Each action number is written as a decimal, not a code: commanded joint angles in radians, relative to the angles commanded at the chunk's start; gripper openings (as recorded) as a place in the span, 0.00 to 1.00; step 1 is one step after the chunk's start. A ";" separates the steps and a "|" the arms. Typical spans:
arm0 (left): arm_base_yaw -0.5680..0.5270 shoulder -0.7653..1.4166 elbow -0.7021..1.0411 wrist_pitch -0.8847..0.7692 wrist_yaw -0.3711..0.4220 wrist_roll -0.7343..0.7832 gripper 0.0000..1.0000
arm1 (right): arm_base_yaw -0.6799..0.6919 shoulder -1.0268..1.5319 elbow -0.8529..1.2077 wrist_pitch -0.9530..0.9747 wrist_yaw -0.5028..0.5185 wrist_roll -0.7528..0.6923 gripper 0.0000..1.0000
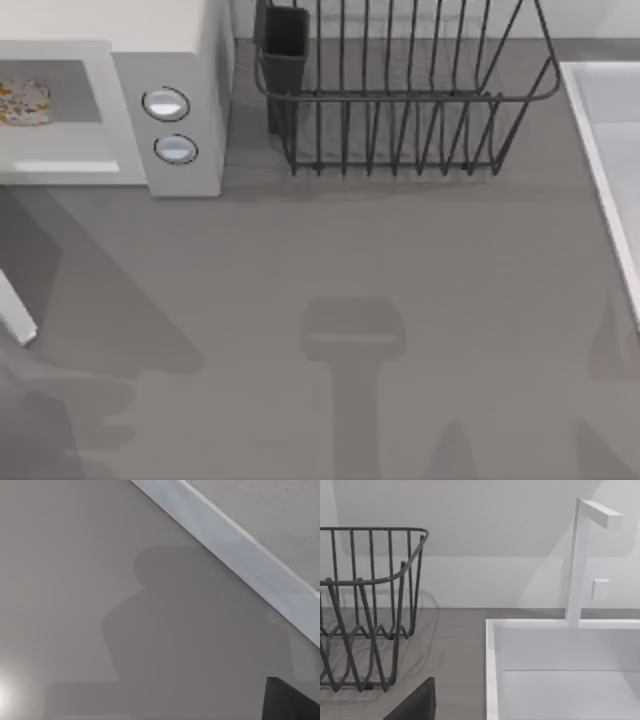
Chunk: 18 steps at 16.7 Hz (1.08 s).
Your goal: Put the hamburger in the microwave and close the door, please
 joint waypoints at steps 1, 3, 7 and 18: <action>-0.022 -0.007 -0.004 0.001 -0.017 -0.019 0.00 | 0.000 0.000 0.000 0.000 0.000 0.000 1.00; -0.097 -0.030 -0.017 0.004 -0.070 -0.078 0.00 | 0.000 0.000 0.000 0.000 0.000 0.000 1.00; -0.332 -0.093 -0.061 0.005 -0.217 -0.236 0.00 | 0.000 0.000 0.000 0.000 0.000 0.000 1.00; -0.519 -0.150 -0.086 0.021 -0.353 -0.391 0.00 | 0.000 0.000 0.000 0.000 0.000 0.000 1.00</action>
